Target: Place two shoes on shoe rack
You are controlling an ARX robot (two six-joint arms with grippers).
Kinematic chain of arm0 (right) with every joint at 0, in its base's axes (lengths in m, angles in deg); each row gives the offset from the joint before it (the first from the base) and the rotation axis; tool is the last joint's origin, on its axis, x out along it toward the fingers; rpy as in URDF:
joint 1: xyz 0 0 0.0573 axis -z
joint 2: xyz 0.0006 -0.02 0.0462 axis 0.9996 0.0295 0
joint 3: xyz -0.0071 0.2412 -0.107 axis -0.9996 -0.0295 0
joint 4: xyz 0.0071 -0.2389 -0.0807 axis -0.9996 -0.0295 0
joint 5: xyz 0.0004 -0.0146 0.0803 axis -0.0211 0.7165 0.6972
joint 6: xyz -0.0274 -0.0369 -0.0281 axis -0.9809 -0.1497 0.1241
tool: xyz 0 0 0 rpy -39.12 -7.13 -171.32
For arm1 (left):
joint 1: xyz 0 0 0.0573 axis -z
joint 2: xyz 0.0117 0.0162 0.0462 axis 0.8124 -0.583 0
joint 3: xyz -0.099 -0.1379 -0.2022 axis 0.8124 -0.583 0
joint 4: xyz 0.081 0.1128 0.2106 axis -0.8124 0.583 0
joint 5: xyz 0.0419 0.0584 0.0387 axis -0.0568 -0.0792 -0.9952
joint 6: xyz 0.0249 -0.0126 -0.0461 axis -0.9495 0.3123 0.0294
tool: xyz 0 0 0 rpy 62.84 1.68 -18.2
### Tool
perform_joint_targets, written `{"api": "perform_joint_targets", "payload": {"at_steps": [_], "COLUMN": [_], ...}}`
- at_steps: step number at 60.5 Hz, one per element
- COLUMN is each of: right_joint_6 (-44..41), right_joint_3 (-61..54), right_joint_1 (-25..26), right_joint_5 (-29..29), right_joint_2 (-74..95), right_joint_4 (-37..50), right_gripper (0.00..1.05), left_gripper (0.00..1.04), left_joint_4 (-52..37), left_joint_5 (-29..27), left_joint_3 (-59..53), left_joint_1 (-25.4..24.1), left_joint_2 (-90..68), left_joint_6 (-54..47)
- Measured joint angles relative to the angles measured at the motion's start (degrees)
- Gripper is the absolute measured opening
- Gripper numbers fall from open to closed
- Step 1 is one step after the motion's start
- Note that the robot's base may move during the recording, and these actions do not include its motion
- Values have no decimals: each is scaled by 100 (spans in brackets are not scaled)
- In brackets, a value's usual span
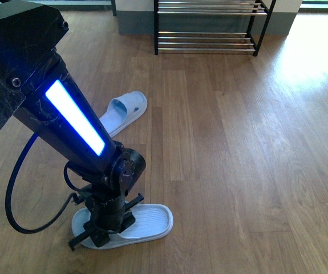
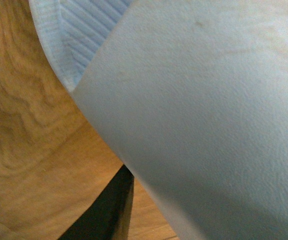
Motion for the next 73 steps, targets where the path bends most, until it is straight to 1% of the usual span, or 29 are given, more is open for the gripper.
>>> {"api": "perform_joint_targets", "payload": {"at_steps": [1,3,5,9,11,15,19,20,21,23,25,28,30,32,35,42,46,53,57,60,66,70,73], "right_joint_6": [0,0,0,0,0,0,0,0,0,0,0,0,0,0,0,0,0,0,0,0,0,0,0], "right_joint_3": [-2,-2,0,0,0,0,-2,0,0,-2,0,0,0,-2,0,0,-2,-2,0,0,0,0,-2], "right_joint_1": [0,0,0,0,0,0,0,0,0,0,0,0,0,0,0,0,0,0,0,0,0,0,0], "right_joint_5": [0,0,0,0,0,-2,0,0,0,0,-2,0,0,0,0,-2,0,0,0,0,0,0,0], "right_joint_2": [0,0,0,0,0,0,0,0,0,0,-2,0,0,0,-2,-2,0,0,0,0,-2,0,0], "right_joint_4": [0,0,0,0,0,0,0,0,0,0,0,0,0,0,0,0,0,0,0,0,0,0,0], "right_gripper": [95,95,95,95,95,95,95,95,95,95,95,95,95,95,95,95,95,95,95,95,95,95,95], "left_gripper": [21,16,13,4,2,2,2,2,2,2,2,2,2,2,2,2,2,2,2,2,2,2,2], "left_joint_4": [4,-4,-31,-173,-293,-588,-1021,-1091,-1217,-1333,-1541,-2044,-2260,-2597,-3316,-4494,-5191,-5737,-6212,-6384,-6354,-6376,-6212], "left_joint_5": [-140,-260,-341,-774,-890,-1137,-1622,-1670,-1746,-1788,-1947,-2330,-2465,-2649,-2988,-3252,-3383,-3613,-3910,-4201,-4789,-5246,-5602], "left_joint_3": [0,-4,-13,-111,-197,-361,-597,-640,-728,-811,-960,-1303,-1456,-1707,-2212,-3261,-4054,-5160,-6013,-6494,-7224,-7683,-8013], "left_joint_1": [-7,-15,-33,-52,-66,-116,-146,-155,-173,-197,-223,-262,-278,-302,-356,-509,-632,-774,-785,-741,-549,-337,-127], "left_joint_2": [0,9,22,101,175,326,560,603,697,793,960,1268,1405,1624,2041,3047,3849,5071,6024,6651,7814,8557,9108], "left_joint_6": [-315,-610,-890,-1613,-1952,-2573,-3401,-3467,-3783,-3958,-4406,-5099,-5298,-5702,-6507,-7696,-8231,-8500,-8603,-8607,-8402,-8260,-8072]}}
